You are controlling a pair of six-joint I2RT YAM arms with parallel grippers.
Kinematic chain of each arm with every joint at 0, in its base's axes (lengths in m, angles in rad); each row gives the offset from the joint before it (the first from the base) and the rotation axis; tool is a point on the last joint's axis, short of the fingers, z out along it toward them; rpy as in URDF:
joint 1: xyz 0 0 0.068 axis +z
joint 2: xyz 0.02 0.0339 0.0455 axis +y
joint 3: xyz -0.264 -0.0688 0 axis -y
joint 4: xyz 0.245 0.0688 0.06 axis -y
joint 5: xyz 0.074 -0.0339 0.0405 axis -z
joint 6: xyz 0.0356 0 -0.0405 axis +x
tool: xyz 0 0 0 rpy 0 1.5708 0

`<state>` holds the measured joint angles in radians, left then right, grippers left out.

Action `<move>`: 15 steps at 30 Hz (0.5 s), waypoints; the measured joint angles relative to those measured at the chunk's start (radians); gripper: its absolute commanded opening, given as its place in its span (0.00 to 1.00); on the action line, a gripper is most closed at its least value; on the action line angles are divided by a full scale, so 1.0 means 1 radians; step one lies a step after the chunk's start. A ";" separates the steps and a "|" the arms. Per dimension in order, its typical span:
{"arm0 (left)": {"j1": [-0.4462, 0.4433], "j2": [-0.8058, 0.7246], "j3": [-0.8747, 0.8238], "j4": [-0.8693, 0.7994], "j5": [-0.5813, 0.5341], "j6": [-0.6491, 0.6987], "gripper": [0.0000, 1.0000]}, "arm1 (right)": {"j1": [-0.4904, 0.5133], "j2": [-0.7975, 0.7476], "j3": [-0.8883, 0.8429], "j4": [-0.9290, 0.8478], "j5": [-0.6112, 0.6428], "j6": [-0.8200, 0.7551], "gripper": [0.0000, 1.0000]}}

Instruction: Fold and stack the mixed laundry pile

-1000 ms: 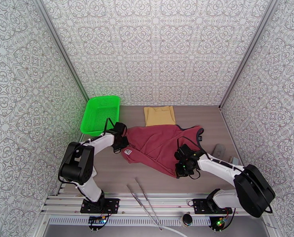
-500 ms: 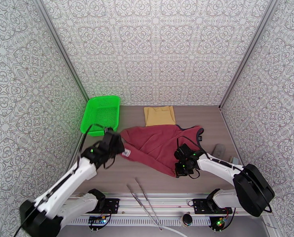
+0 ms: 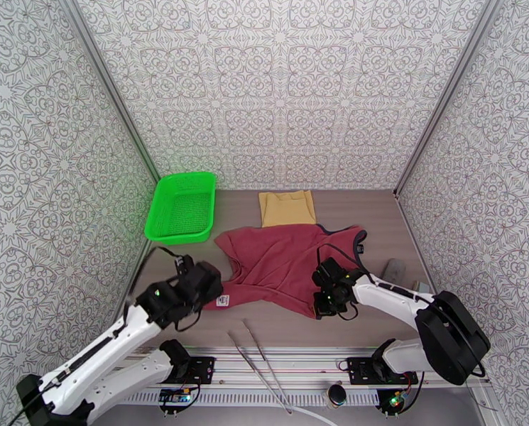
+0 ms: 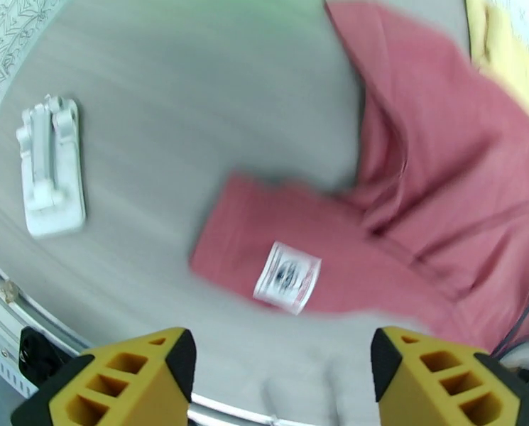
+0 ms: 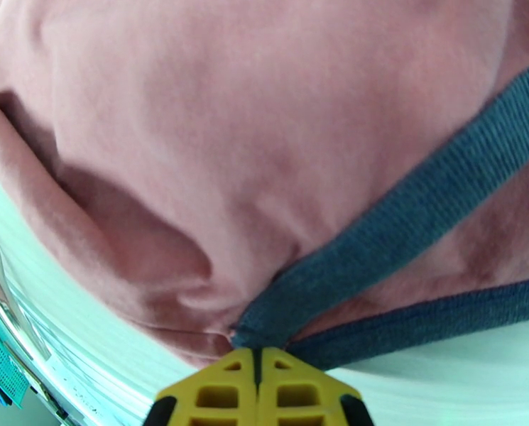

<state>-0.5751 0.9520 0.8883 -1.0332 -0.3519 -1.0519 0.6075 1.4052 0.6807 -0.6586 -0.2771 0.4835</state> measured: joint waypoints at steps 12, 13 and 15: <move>0.097 0.679 0.340 0.287 0.147 0.301 0.55 | 0.000 -0.055 0.105 -0.109 0.114 0.023 0.51; 0.106 0.718 0.364 0.294 0.148 0.317 0.52 | 0.000 -0.071 0.137 -0.133 0.126 0.021 0.51; 0.124 0.782 0.410 0.301 0.154 0.342 0.48 | -0.005 -0.089 0.220 -0.168 0.146 0.017 0.42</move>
<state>-0.4507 1.7336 1.2980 -0.7326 -0.1978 -0.7097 0.6025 1.3159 0.9012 -0.8268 -0.1314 0.5003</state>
